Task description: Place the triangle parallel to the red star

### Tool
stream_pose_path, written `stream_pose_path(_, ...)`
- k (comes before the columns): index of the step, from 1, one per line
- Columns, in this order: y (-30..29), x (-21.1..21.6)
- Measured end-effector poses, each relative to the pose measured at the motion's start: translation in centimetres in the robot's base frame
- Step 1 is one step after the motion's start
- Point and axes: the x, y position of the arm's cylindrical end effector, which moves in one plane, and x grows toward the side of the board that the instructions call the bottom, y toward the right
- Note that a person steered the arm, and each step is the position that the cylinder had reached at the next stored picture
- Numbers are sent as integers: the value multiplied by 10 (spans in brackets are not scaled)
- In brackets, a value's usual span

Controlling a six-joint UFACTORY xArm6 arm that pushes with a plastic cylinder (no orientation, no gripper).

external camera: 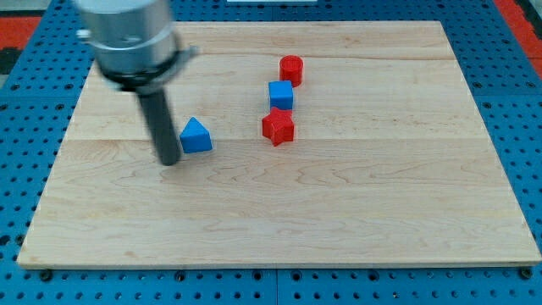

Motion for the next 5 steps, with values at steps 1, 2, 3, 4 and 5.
stream_pose_path(1,-26,-11)
stream_pose_path(2,1,-13)
stream_pose_path(3,22,-13)
stream_pose_path(4,51,-20)
stream_pose_path(5,51,-45)
